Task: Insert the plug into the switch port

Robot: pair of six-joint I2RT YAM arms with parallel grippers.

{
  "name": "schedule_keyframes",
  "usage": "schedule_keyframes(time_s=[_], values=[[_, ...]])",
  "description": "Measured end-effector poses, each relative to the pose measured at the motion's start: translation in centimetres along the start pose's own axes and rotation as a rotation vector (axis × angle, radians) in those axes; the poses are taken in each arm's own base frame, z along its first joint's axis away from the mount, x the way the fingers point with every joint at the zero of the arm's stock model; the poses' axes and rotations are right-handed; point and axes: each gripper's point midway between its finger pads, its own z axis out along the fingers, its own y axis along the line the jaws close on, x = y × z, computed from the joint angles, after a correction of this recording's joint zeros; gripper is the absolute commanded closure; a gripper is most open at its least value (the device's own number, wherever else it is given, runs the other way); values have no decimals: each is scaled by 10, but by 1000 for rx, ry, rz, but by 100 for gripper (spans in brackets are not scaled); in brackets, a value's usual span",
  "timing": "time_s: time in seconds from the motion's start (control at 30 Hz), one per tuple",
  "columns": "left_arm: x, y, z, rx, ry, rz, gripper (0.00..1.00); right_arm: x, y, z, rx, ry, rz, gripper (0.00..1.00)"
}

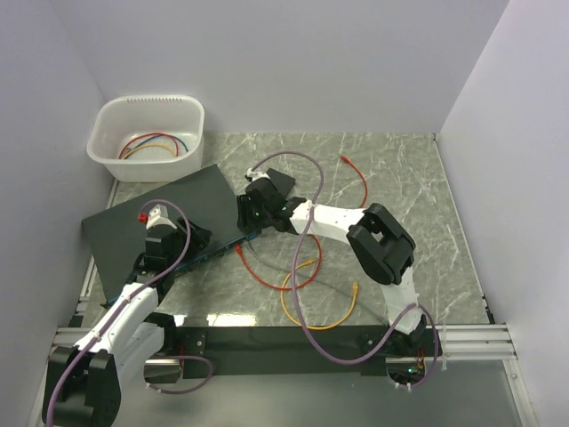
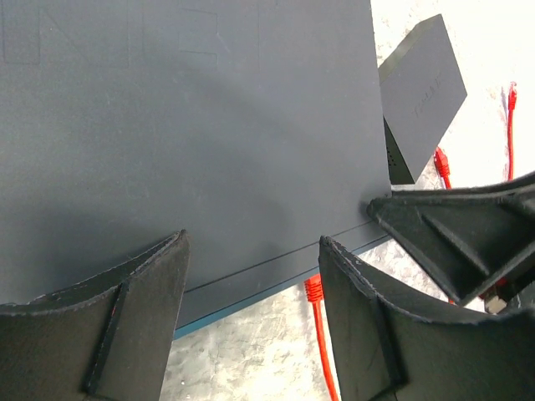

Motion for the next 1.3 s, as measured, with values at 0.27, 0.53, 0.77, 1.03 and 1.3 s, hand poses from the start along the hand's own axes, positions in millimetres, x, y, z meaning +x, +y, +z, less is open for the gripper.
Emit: schedule_keyframes(time_s=[0.27,0.53,0.77,1.03,1.3], values=[[0,0,2,-9,7,-1,33,13,5,-13,14,15,-16,44],[-20,-21,12,-6,10,0,33,-22,13,-75,26,-59,-66,40],[-73,-107,57,119,13,46,33,-89,-63,-116,209,-209,6,39],[-73,-204,186,240,123,178,32,-53,-171,-102,446,-59,93,37],[-22,-189,266,220,292,205,31,-29,-187,-88,472,30,81,36]])
